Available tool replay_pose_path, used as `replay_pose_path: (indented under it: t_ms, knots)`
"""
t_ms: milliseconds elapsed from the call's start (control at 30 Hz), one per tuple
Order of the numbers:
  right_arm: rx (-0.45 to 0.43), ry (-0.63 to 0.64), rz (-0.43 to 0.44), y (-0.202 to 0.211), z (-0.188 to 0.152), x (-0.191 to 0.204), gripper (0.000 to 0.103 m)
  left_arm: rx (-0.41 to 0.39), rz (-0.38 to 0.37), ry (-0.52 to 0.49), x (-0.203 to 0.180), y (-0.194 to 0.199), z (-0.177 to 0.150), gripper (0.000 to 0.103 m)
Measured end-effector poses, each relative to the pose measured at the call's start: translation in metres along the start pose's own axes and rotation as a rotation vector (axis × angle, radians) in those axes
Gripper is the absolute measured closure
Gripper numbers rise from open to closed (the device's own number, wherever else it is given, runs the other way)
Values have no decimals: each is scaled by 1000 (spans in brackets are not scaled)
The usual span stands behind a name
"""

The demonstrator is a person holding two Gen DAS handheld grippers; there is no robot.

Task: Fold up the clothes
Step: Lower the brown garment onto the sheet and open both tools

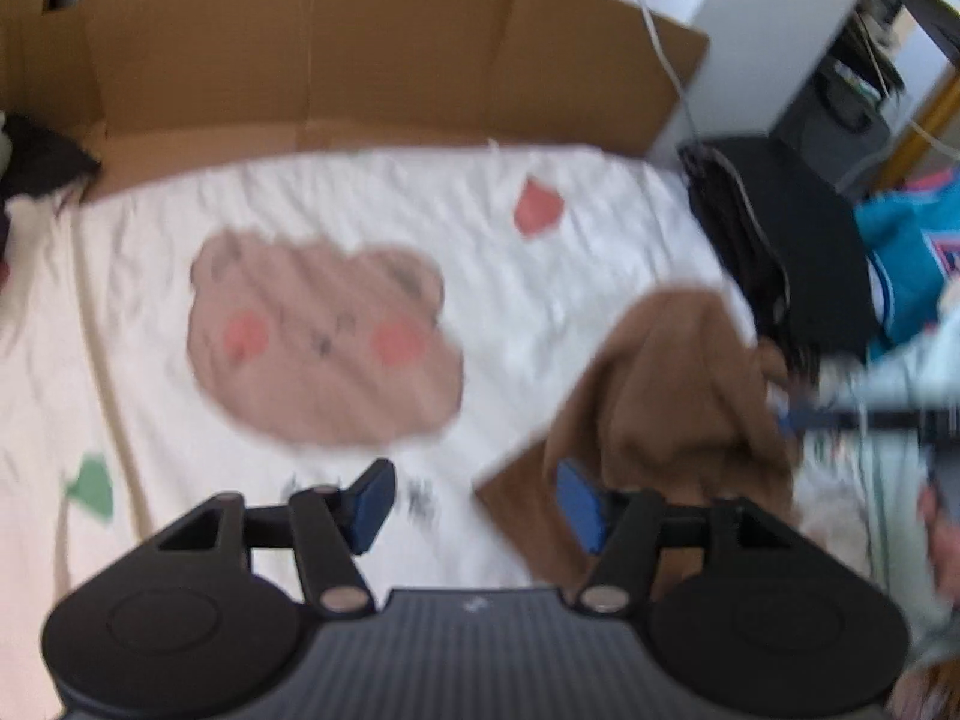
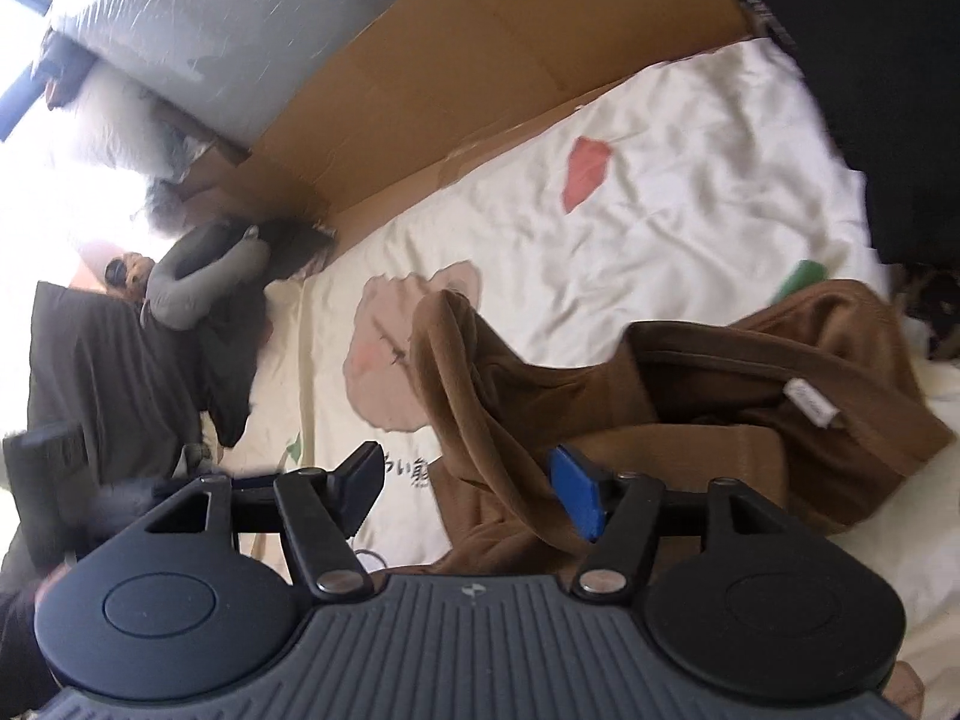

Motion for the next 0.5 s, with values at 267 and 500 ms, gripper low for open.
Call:
replay_pose_path:
  t_ms: [267,500]
  knots:
    - [-76,-90,-19,30,-7,-39,35,-12,7,-169,-68,-45,87,31]
    - [-145,-132,-60,50,-17,-62,35,121,59,-271,-116,-103,115,28]
Point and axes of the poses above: each gripper's, at about its wrist camera, not at the fingertips, and y roughly against the way its jaws point, x to its left, z to its top, the point moved 1 cm from there along -y, roughly the way its jaws point, and after that the axes turned 1 degree about y, right-handed, at the moved point
